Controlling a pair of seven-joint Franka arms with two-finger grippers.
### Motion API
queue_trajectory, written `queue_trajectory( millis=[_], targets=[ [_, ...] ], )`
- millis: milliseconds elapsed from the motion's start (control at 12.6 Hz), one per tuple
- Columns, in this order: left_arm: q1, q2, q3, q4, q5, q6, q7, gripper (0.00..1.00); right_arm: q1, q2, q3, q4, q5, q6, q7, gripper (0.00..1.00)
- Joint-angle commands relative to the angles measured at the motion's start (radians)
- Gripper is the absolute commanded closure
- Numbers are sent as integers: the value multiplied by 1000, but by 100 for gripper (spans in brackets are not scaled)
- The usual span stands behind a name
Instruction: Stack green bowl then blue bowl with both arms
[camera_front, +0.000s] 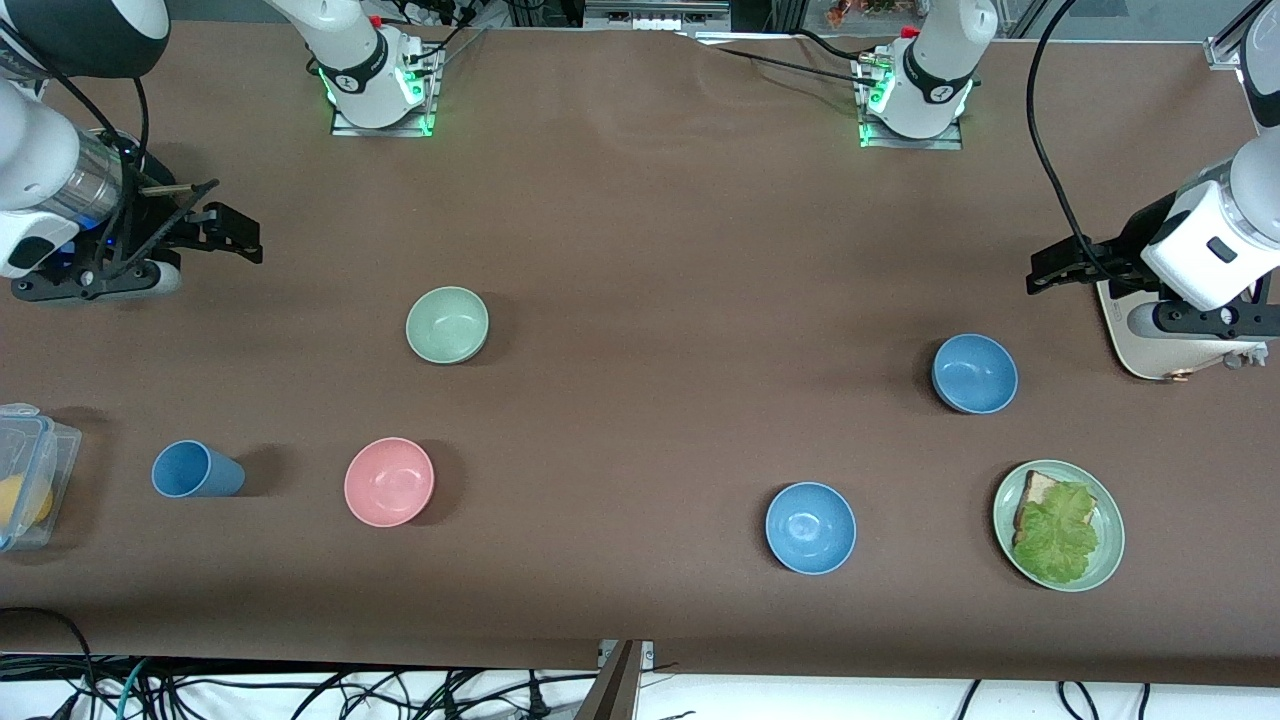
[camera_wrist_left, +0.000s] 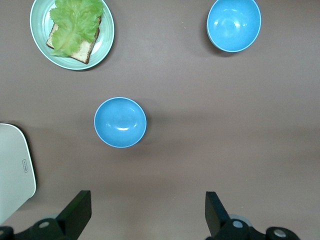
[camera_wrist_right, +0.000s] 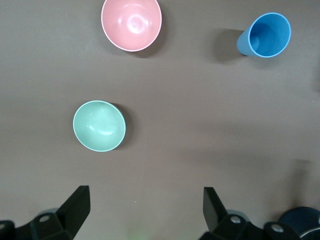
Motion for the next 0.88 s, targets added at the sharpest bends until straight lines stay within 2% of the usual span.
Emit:
queue_trajectory(
  millis=[0, 636, 795],
  targets=[
    [-2, 17, -4, 37, 9, -21, -8, 0, -1, -21, 2, -17, 9, 19, 2, 0],
    [-2, 17, -4, 37, 9, -21, -8, 0, 1, -8, 5, -28, 9, 44, 2, 0],
    [-2, 17, -4, 37, 9, -21, -8, 0, 1, -16, 5, -68, 10, 77, 3, 0]
  ],
)
